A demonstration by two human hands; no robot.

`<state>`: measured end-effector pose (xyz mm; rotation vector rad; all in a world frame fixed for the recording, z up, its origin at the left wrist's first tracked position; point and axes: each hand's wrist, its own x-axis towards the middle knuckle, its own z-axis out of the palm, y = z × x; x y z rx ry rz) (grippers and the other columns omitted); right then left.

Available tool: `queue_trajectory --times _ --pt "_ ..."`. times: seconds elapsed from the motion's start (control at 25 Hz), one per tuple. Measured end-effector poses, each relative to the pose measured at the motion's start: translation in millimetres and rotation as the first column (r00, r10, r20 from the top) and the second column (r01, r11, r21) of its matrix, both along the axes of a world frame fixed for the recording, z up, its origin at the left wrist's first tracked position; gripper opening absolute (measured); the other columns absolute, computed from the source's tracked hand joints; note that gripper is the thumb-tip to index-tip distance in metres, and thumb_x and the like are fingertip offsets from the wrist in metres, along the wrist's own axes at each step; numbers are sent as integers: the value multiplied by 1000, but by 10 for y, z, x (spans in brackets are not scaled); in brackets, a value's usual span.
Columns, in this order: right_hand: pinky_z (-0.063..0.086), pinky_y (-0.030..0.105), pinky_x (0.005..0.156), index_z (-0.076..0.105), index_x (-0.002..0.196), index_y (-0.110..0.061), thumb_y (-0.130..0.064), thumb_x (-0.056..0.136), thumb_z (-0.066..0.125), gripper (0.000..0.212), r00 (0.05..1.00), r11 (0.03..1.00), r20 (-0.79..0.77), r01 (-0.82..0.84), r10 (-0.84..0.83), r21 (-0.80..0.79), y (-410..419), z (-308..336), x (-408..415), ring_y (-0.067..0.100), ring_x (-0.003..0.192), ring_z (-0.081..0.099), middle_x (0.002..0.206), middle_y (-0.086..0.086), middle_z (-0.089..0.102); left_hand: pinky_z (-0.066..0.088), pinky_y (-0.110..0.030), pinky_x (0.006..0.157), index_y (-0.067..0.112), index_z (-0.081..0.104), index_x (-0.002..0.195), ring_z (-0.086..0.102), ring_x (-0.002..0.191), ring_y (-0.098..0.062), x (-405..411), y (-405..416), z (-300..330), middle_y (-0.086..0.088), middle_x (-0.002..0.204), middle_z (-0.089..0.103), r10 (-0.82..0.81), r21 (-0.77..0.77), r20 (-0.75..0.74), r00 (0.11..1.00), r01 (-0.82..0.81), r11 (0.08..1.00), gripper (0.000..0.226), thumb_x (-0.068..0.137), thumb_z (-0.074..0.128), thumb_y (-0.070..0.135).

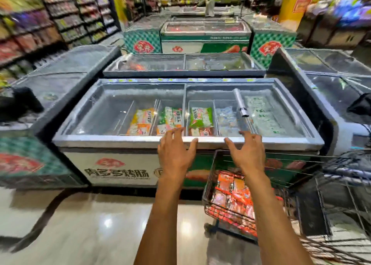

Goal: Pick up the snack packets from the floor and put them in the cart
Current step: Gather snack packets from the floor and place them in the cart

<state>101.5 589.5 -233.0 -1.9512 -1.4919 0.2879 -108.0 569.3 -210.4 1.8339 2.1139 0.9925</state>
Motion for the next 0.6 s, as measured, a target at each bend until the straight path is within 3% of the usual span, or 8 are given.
queue_trajectory --times 0.32,0.6 --pt "46 50 104 53 138 -24 -62 88 62 63 960 962 -57 -274 273 -7 -566 93 -1849 38 131 46 141 16 47 42 -45 107 24 56 134 50 124 -29 -2049 -1418 -25 -4 133 56 347 -23 -64 936 -349 937 58 86 66 55" --pt "43 45 105 59 132 -21 -64 84 65 65 818 824 -112 -566 564 15 -1488 -28 -4200 36 123 50 130 17 54 42 -49 108 21 59 134 51 129 -33 -3989 -3058 -191 -8 140 57 654 -4 -117 748 -659 752 62 86 63 59"
